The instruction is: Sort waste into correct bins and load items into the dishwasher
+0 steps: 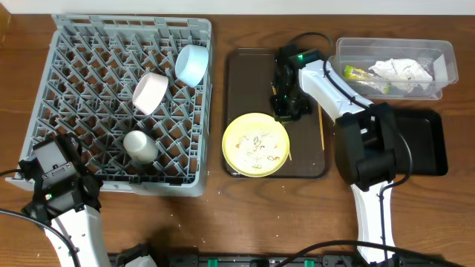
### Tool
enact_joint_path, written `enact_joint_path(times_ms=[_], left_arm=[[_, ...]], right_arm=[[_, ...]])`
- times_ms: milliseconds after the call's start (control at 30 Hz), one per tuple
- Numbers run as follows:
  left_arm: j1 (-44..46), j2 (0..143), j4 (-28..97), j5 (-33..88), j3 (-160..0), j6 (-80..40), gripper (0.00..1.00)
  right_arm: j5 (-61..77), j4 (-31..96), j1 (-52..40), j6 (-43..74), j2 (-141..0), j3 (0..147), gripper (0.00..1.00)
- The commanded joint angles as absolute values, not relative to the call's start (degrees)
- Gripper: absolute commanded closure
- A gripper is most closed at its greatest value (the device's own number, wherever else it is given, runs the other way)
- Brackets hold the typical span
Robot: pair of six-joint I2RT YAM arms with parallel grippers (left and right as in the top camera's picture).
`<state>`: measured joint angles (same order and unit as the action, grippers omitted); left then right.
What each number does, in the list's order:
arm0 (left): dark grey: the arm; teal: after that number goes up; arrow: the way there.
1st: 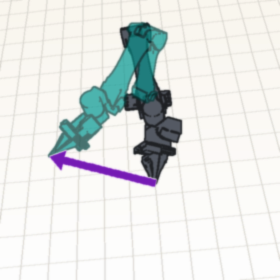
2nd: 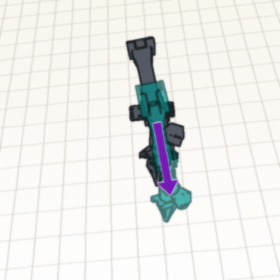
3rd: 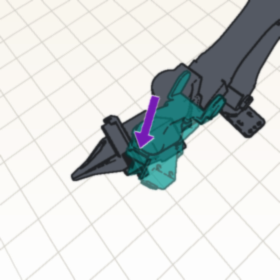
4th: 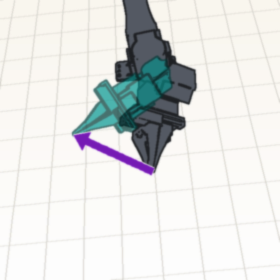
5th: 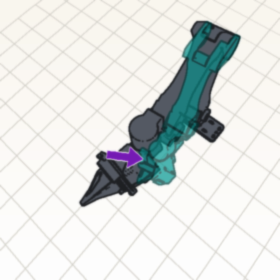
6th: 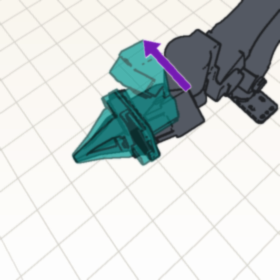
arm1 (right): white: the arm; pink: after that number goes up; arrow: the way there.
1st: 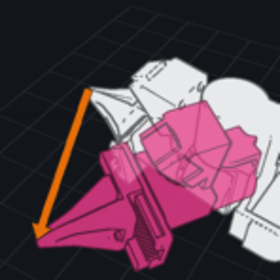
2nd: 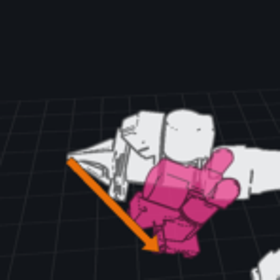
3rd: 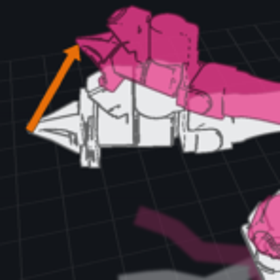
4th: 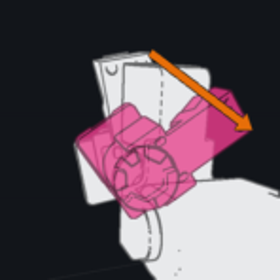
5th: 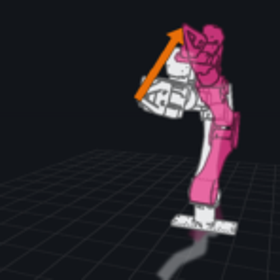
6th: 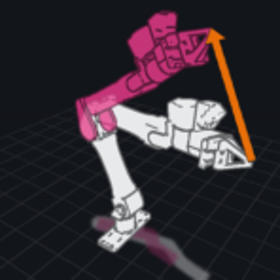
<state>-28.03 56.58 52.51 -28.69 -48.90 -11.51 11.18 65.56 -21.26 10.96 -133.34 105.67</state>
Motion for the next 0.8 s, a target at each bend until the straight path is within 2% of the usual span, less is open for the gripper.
enact_joint_path(times_ms=[0, 467, 767], left_arm=[[-28.3, 56.5, 52.7, -29.2, -49.8, -10.7, 0.02], [-28.3, 56.5, 52.7, -29.2, -49.8, -10.7, 0.02], [-28.3, 56.5, 52.7, -29.2, -49.8, -10.7, 0.02]], right_arm=[[13.9, 65.6, -22.0, 12.2, -132.4, 105.2, 0.99], [15.2, 65.3, -22.2, 14.8, -122.8, 106.8, 0.99], [8.4, 65.4, -22.2, 14.7, -121.0, 106.8, 0.99]])
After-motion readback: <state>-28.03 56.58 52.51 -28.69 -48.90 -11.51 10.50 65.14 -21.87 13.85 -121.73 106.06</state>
